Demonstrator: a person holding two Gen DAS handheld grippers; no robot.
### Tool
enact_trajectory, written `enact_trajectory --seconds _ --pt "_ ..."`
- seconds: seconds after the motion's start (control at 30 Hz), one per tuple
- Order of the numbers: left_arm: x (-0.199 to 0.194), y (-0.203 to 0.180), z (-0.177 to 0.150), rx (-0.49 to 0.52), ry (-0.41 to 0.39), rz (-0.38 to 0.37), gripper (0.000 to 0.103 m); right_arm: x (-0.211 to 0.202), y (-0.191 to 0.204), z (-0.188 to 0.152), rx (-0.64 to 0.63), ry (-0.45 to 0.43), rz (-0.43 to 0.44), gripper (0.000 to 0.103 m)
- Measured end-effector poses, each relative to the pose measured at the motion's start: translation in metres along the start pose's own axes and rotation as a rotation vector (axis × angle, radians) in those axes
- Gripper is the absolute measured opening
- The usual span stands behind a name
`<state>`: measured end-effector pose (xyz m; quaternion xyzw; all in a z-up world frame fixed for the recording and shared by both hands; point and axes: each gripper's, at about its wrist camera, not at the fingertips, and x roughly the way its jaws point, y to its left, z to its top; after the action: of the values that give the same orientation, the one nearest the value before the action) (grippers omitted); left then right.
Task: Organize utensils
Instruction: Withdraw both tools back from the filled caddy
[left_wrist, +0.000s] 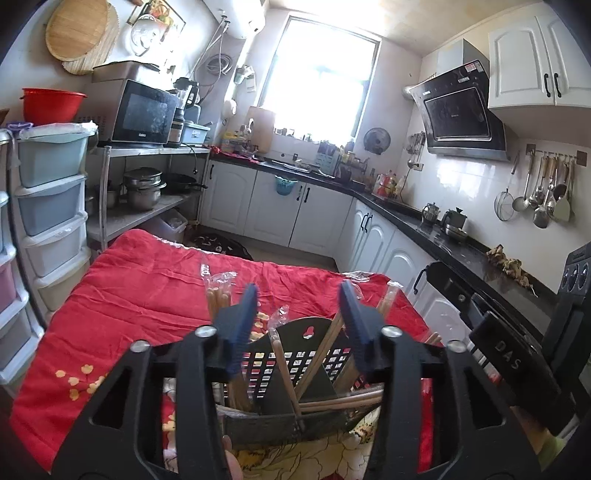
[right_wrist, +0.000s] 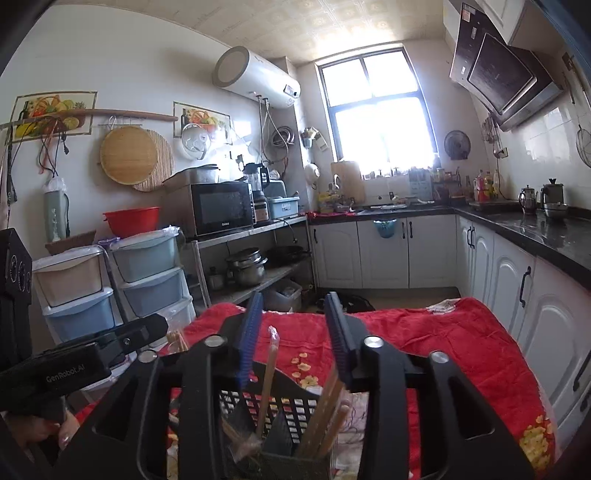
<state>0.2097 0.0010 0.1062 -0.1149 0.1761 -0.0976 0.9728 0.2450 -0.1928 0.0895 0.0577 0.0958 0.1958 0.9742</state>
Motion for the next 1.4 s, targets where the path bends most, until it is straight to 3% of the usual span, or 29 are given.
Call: enact_trajectory --seconds 0.27,0.53,1.17,1.4 --pt "-0.021 0.0 0.0 0.005 0.0 0.003 0.072 -0.028 -0.001 0.004 -0.008 0.041 -0.018 0.051" --pt "-0.048 0.003 -0.008 0.001 0.002 0.008 0.091 -0.061 0.007 -0.004 -0.034 0.079 -0.017 0.062" --pt "-0.075 0.015 -0.07 0.003 0.122 0.057 0.092 -0.104 0.029 -0.062 -0.072 0.169 -0.048 0.093" --pt "-0.075 0.019 -0.104 0.004 0.16 0.079 0.092 -0.106 0.028 -0.092 -0.06 0.229 -0.063 0.095"
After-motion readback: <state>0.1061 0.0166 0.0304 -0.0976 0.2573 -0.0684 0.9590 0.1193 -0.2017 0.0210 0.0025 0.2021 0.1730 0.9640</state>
